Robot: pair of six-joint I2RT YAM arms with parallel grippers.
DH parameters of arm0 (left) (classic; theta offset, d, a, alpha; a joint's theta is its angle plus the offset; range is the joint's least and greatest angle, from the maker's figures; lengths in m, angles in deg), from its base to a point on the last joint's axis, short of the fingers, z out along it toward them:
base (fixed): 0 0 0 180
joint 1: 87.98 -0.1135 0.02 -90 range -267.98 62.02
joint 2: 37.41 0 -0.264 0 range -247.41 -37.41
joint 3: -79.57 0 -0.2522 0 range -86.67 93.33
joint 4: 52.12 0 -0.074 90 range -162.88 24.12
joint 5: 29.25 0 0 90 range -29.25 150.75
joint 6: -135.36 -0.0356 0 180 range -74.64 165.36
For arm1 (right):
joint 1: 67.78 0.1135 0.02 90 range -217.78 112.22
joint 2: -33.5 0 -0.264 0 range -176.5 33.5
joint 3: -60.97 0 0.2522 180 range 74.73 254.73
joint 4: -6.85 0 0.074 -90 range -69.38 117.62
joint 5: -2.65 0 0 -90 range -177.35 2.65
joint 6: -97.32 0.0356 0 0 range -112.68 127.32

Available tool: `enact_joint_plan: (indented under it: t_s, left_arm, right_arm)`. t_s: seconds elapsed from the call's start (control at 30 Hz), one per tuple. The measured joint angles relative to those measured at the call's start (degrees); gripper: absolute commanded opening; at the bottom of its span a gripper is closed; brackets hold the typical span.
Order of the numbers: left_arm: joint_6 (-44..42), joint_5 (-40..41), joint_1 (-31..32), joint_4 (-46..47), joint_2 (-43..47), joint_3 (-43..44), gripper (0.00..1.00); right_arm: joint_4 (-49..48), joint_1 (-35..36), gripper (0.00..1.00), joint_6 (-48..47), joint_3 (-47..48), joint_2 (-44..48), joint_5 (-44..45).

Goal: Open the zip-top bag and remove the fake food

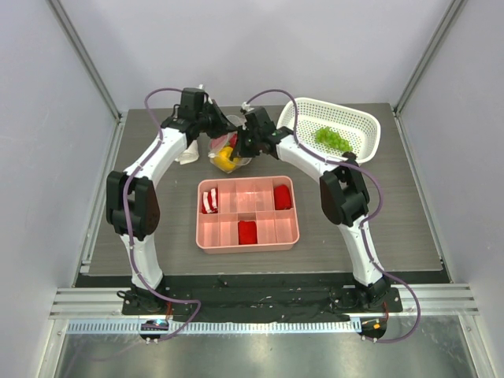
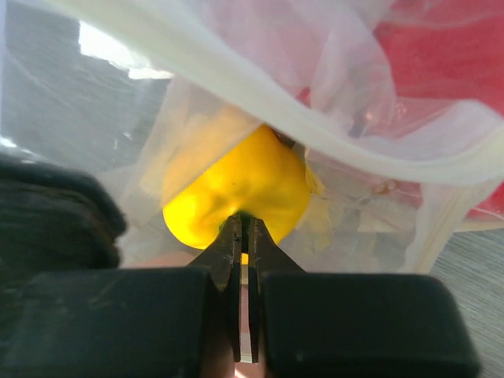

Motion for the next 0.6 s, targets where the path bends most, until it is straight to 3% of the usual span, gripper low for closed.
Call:
enact_joint_plan:
  t_s: [0.3,0.6]
  left_arm:
    - [0.0,-0.4,0.3,0.2,0.1,-0.2,0.0]
    - [-0.3,-0.5,0.5,0.2,0.7,-2.3,0.0]
  right_arm:
    - [0.6,0.2,0.01,-0.6,-2.1,0.4,2.4]
    - [8.3,-0.1,0.01,-3.2,4.2,4.6,8.1]
